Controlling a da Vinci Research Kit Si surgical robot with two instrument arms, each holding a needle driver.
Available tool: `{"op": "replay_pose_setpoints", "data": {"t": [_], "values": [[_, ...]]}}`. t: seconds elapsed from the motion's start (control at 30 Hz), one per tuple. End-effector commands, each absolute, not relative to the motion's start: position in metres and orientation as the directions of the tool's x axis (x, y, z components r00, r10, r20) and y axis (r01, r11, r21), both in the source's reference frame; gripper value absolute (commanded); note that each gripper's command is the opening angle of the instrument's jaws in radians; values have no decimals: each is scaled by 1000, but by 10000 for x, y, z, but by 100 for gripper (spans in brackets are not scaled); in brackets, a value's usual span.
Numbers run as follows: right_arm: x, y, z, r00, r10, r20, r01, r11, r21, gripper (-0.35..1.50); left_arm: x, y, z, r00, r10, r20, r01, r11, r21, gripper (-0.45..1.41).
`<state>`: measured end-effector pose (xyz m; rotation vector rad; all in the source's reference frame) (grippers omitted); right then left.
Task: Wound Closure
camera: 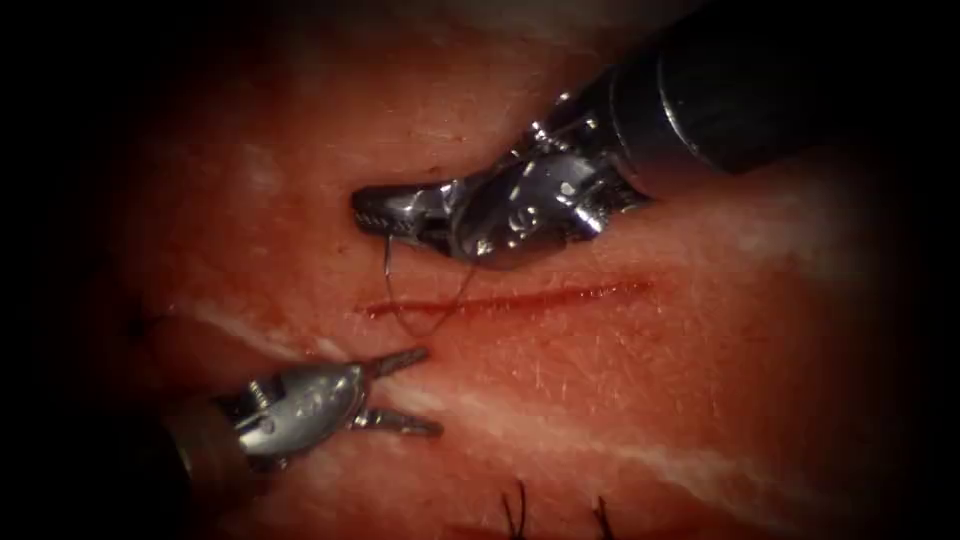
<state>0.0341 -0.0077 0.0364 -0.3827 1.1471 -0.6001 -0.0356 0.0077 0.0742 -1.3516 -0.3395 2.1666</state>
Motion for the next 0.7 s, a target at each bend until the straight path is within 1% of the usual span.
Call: {"op": "replay_pose_setpoints", "data": {"t": [0.03, 0.7], "values": [[344, -85, 371, 281, -621, -732, 240, 784, -572, -35, -363, 71, 749, -336, 580, -742, -321, -811, -489, 26], [349, -87, 372, 260, -630, -732, 223, 777, -589, -35, -364, 74, 752, -335, 579, -743, -319, -812, -489, 24]]}}
